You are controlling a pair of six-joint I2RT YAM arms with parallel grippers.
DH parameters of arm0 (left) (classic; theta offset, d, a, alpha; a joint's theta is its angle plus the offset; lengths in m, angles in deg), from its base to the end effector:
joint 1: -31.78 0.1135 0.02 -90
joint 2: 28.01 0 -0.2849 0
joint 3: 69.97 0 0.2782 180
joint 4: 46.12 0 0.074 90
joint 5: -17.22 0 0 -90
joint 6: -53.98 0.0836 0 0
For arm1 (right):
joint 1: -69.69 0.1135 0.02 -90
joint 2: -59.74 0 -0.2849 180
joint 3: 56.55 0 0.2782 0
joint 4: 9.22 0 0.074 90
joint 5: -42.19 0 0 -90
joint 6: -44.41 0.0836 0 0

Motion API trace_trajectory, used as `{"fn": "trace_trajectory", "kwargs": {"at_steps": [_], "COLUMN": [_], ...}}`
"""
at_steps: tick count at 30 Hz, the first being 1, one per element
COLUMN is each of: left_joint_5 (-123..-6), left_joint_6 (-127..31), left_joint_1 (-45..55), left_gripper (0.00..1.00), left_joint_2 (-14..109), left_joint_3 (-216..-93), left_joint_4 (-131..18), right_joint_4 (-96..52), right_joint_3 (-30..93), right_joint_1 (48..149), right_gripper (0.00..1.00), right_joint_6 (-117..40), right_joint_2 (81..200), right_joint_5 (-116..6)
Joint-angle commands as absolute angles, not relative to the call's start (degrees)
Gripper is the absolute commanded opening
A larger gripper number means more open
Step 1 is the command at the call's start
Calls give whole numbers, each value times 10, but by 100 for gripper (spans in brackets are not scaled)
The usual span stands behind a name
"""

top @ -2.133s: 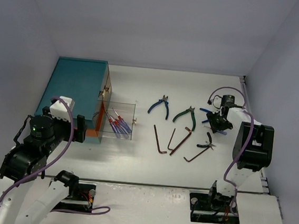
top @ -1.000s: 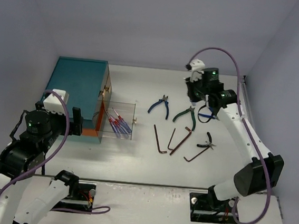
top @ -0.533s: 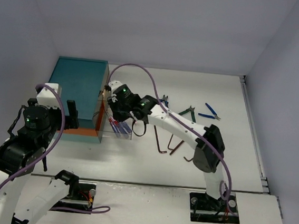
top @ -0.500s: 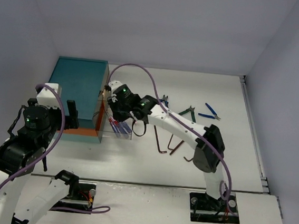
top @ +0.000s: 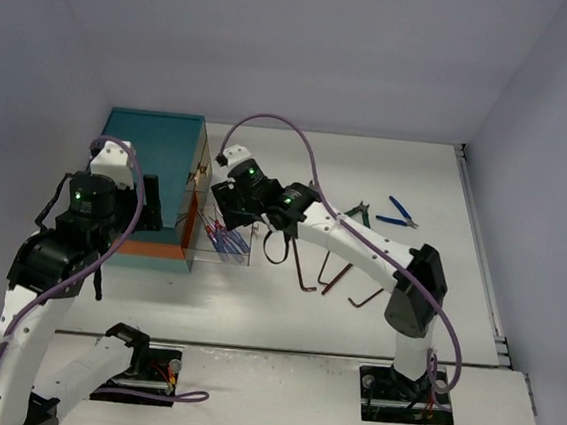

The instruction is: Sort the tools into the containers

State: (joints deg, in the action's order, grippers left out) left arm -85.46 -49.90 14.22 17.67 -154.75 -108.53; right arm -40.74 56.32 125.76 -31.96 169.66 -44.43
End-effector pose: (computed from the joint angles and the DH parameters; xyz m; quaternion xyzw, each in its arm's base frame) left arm 0.1769 -0.0367 0.4312 -0.0340 0.8318 -0.0592 0.5509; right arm 0.3017 0.4396 0.3204 -0.2970 0.8065 0.2709 0.4335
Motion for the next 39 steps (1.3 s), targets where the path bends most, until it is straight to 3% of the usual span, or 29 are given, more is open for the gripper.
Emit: {"fn": "trace_trajectory", "kwargs": {"at_steps": [1,7,18,39], "left_joint_5": [-831,-818,-806,-792], "left_joint_6": [-512,-513,-544,-547], "left_joint_1": [143,143,143,144], "left_gripper": [81,81,81,81], "left_joint_2": [221,263,285,244], "left_joint_3": [-1582,-1582,-1552,-1492], "left_joint_4": [-1053,-1026,-991,-994], "right_joint_4": [-386,-367,-277,-102], "right_joint_3": [501,391,330,460], "right_joint_1": [1224,1173,1162,1255], "right_gripper": [53,51,49,49], "right_joint_6": [-324,-305,-282,-269], "right_joint_2": [1589,1542,1581,1722], "right_joint_5": [-372,-373,-448,-598]}}
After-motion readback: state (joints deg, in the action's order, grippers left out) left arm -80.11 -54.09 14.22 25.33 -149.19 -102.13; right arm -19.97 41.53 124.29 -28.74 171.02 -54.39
